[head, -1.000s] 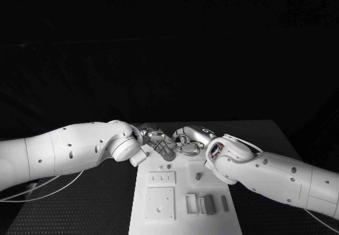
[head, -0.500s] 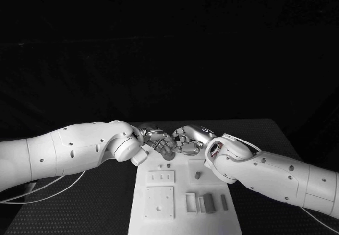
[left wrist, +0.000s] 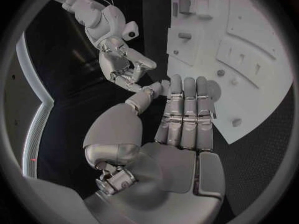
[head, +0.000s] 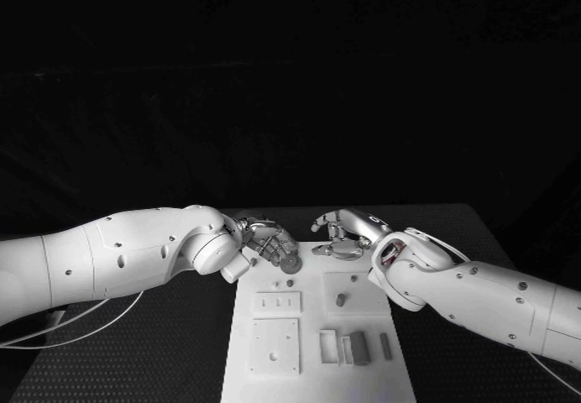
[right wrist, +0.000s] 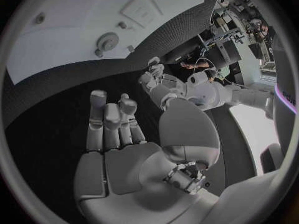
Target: Assemble the parts on the task board
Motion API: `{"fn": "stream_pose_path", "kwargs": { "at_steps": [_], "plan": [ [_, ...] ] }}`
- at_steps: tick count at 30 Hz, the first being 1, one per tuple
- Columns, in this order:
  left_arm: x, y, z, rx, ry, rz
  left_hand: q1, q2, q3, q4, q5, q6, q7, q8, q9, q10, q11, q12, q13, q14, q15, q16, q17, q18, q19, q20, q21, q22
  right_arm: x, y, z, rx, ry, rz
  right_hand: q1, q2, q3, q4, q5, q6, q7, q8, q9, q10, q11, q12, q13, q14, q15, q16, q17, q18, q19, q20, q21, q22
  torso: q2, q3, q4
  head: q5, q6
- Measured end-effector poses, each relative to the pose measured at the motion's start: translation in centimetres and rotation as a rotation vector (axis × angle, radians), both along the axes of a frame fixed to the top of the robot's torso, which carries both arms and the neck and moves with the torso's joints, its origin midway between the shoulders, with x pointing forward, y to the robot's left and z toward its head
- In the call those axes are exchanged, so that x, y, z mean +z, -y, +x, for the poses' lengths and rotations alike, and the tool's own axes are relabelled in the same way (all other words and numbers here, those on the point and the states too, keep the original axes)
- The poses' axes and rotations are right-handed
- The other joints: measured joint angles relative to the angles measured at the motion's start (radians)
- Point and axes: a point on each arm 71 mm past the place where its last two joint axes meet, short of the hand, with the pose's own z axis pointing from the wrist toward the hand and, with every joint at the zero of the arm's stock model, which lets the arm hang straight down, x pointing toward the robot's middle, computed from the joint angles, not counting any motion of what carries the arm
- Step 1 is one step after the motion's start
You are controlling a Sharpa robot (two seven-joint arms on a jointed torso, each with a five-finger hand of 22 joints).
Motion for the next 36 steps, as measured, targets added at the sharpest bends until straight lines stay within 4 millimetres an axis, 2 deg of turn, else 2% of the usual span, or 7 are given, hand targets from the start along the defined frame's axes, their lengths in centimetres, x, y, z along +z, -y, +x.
{"fn": "stream_pose_path", "kwargs": {
  "at_steps": [6, 11, 15, 18, 21, 27, 36],
  "plan": [
    [-0.3, -0.7, -0.1, -0.027, -0.019, 0.084, -0.007, -0.007, 0.007, 0.000, -0.015, 0.000, 0.000, 0.000, 0.026, 0.000, 0.000, 0.001, 0.009, 0.000, 0.000, 0.000, 0.010, 0.000, 0.000, 0.000, 0.000, 0.008, 1.4, 3.6, 1.9, -0.085, 0.026, 0.062, 0.004, -0.004, 0.000, 0.000, 0.000, 0.000, 0.000, 0.000, 0.000, -0.003, 0.003, 0.000, -0.002, -0.003, 0.003, 0.000, -0.001, 0.000, -0.006, 0.001, -0.004, 0.000, 0.000, 0.0015, -0.0023, 0.006, -0.003],
    [-0.6, -0.9, -0.2, -0.055, -0.029, 0.169, -0.024, -0.001, 0.008, 0.000, -0.027, 0.000, 0.000, 0.000, 0.077, 0.001, -0.001, 0.005, 0.018, 0.007, 0.000, 0.000, 0.020, 0.000, 0.000, 0.000, 0.000, 0.016, 2.9, 6.0, 3.6, -0.148, 0.049, 0.095, 0.015, 0.007, 0.002, -0.007, 0.000, -0.001, 0.000, 0.000, -0.001, -0.004, 0.004, 0.000, -0.004, -0.003, 0.003, 0.000, -0.001, 0.000, -0.006, 0.001, -0.004, 0.000, -0.001, 0.0014, -0.0029, 0.006, -0.005],
    [-0.7, -1.0, -0.4, -0.080, -0.039, 0.229, -0.030, 0.004, 0.008, 0.000, -0.031, 0.004, 0.004, -0.002, 0.086, 0.010, -0.008, 0.014, 0.029, 0.009, -0.002, 0.000, 0.027, 0.000, 0.004, -0.004, 0.000, 0.026, 4.0, 7.3, 4.9, -0.196, 0.068, 0.120, 0.020, 0.012, 0.002, -0.007, 0.000, -0.002, -0.001, 0.000, -0.001, -0.004, 0.004, 0.000, -0.006, -0.005, 0.002, 0.000, -0.002, 0.000, -0.006, 0.002, -0.004, 0.000, -0.001, 0.0021, -0.0026, 0.003, -0.007],
    [-0.9, -0.8, -0.5, -0.091, -0.041, 0.261, -0.043, 0.012, 0.011, -0.001, -0.020, 0.005, 0.005, -0.005, 0.095, 0.015, -0.012, 0.029, 0.043, 0.013, -0.006, 0.011, 0.033, 0.000, 0.008, -0.008, 0.010, 0.039, 4.3, 7.7, 5.4, -0.219, 0.075, 0.132, 0.024, 0.016, 0.002, -0.007, 0.000, -0.002, -0.001, 0.000, -0.001, -0.004, 0.004, 0.000, -0.006, -0.007, 0.000, 0.000, -0.002, 0.000, -0.009, 0.005, -0.004, 0.000, -0.001, 0.0021, -0.0011, 0.002, -0.010],
    [-1.3, -0.7, -0.7, -0.096, -0.046, 0.289, -0.073, 0.005, 0.053, -0.002, -0.010, 0.010, 0.009, -0.005, 0.115, 0.022, -0.018, 0.052, 0.065, 0.018, -0.011, 0.035, 0.039, 0.000, 0.014, -0.014, 0.016, 0.058, 5.2, 7.6, 6.4, -0.244, 0.092, 0.150, 0.034, 0.016, -0.001, -0.010, 0.000, -0.003, 0.000, 0.000, -0.001, -0.006, 0.005, 0.000, -0.007, -0.007, 0.000, 0.000, -0.002, 0.000, -0.009, 0.005, -0.004, 0.000, 0.000, 0.0038, 0.0013, 0.003, -0.016],
    [-3.0, -0.2, -1.3, -0.106, -0.074, 0.325, -0.107, 0.012, 0.068, -0.001, -0.010, 0.012, 0.010, -0.001, 0.137, 0.023, -0.016, 0.074, 0.088, 0.018, -0.011, 0.050, 0.040, 0.000, 0.014, -0.014, 0.020, 0.077, 5.5, 8.7, 8.0, -0.301, 0.108, 0.136, 0.034, 0.016, -0.001, -0.010, 0.000, -0.003, 0.000, 0.000, -0.001, -0.006, 0.005, 0.000, -0.009, -0.007, 0.000, 0.000, -0.002, 0.000, -0.010, 0.005, -0.004, 0.000, 0.000, 0.0101, 0.0046, 0.001, -0.029],
    [-4.5, 0.3, -1.7, -0.122, -0.068, 0.380, -0.115, 0.012, 0.076, -0.001, -0.019, 0.014, 0.008, -0.001, 0.147, 0.021, -0.018, 0.082, 0.099, 0.018, -0.011, 0.057, 0.040, 0.000, 0.011, -0.018, 0.022, 0.088, 5.7, 8.7, 8.4, -0.308, 0.107, 0.147, 0.038, 0.020, -0.003, -0.012, 0.000, -0.003, 0.000, 0.000, -0.001, -0.006, 0.005, 0.000, -0.009, -0.007, 0.000, 0.000, -0.002, 0.000, -0.010, 0.005, -0.004, 0.000, 0.001, 0.0114, 0.0048, -0.003, -0.044]
  ]
}}
